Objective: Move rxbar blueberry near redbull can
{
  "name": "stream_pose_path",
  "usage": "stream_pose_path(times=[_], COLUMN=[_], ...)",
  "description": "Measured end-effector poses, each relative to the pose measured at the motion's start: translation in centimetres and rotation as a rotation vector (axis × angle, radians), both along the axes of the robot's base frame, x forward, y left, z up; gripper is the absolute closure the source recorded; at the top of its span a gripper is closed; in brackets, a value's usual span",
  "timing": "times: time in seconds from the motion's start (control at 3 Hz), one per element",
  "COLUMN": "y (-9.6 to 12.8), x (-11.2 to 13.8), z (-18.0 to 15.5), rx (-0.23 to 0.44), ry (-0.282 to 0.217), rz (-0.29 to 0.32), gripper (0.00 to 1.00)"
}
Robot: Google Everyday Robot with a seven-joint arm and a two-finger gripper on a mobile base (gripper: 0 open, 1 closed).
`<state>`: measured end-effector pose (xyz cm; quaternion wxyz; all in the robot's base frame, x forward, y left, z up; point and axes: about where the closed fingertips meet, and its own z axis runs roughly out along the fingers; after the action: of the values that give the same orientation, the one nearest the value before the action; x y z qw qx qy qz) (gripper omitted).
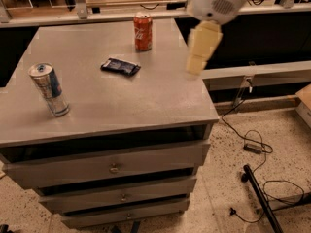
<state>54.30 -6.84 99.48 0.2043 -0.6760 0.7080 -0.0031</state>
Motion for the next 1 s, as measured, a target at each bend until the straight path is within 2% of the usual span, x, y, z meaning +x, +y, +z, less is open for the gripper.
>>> stream_pose_path(times=[0.33,0.67,1.0], y=[7.4,7.7,8.8], x=[4.0,3.7,5.1], z=[0.3,0.4,-1.2], rx=[-0.016,-0.009,0.127], ry=[-0.022,-0.029,-0.017], rz=[0.053,0.063,0.046], gripper=[0.0,0.0,0.0])
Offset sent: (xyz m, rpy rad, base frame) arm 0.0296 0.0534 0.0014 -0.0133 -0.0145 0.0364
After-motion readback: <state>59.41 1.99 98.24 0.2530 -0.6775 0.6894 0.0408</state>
